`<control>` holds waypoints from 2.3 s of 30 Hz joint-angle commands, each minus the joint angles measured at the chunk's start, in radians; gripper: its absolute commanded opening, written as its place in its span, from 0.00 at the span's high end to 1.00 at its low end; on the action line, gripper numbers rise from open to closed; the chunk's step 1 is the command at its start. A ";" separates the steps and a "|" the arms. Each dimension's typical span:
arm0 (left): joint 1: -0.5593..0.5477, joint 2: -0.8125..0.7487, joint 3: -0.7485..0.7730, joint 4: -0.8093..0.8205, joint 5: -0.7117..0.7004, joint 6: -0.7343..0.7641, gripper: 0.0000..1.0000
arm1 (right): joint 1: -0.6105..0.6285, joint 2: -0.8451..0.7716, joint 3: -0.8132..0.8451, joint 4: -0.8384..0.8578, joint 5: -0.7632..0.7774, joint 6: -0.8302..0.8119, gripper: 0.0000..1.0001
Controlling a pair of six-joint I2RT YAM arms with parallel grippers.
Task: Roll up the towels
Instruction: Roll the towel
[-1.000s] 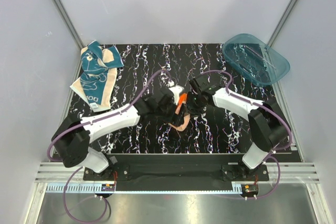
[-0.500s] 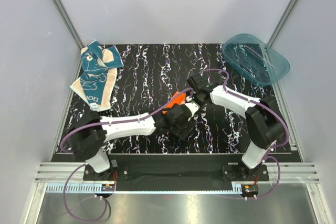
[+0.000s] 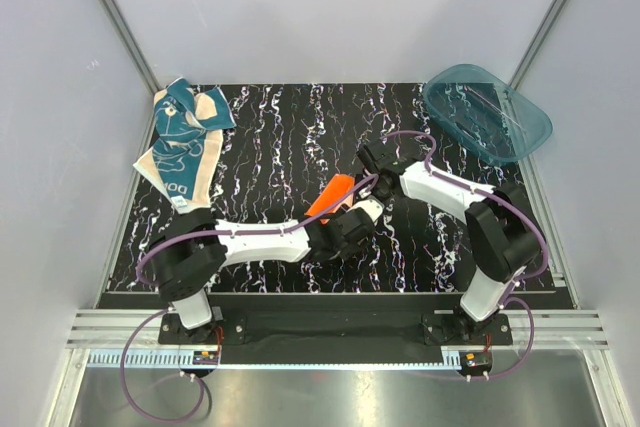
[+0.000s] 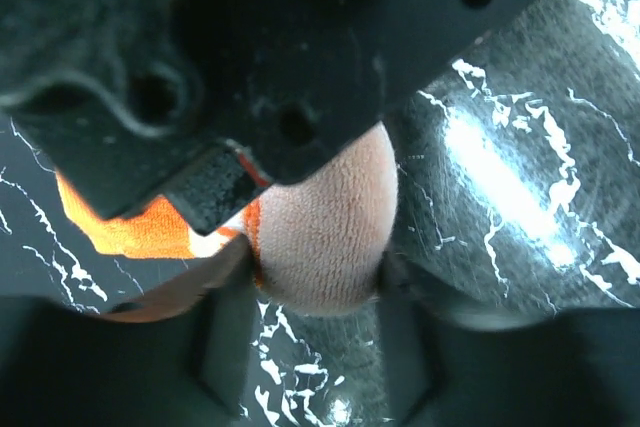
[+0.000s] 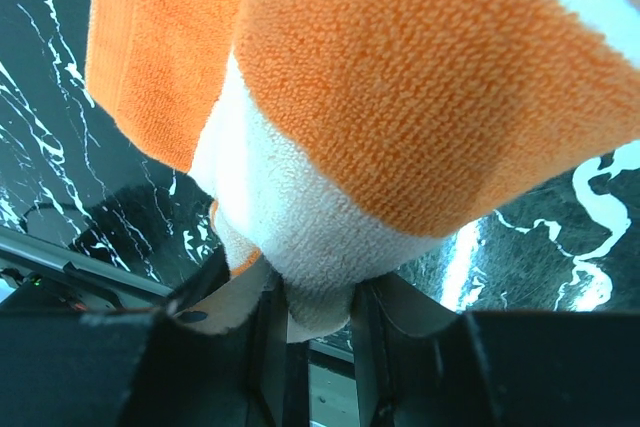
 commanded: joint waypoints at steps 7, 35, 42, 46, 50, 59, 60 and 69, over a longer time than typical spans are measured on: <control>0.009 0.058 0.029 0.119 0.000 0.028 0.88 | 0.026 0.030 0.026 -0.035 -0.079 -0.044 0.82; 0.107 -0.145 -0.132 0.162 0.354 -0.079 1.00 | -0.314 0.086 0.413 -0.306 0.197 -0.236 0.00; 0.250 -0.169 -0.156 0.202 0.602 -0.156 1.00 | -0.374 -0.083 0.348 -0.218 0.167 -0.210 0.00; 0.323 -0.188 -0.179 0.201 0.652 -0.249 1.00 | -0.373 -0.225 0.121 -0.031 -0.010 -0.146 0.00; 0.414 -0.200 -0.242 0.280 0.790 -0.401 1.00 | -0.373 -0.369 -0.095 0.178 -0.194 -0.067 0.00; 0.581 -0.123 -0.338 0.540 1.089 -0.645 1.00 | -0.339 -0.432 -0.412 0.568 -0.400 0.051 0.00; 0.587 -0.117 -0.335 0.532 1.092 -0.644 1.00 | -0.327 -0.424 -0.431 0.604 -0.395 0.059 0.00; 0.673 -0.021 -0.368 0.570 1.184 -0.748 1.00 | -0.220 -0.283 -0.514 0.911 -0.282 0.106 0.00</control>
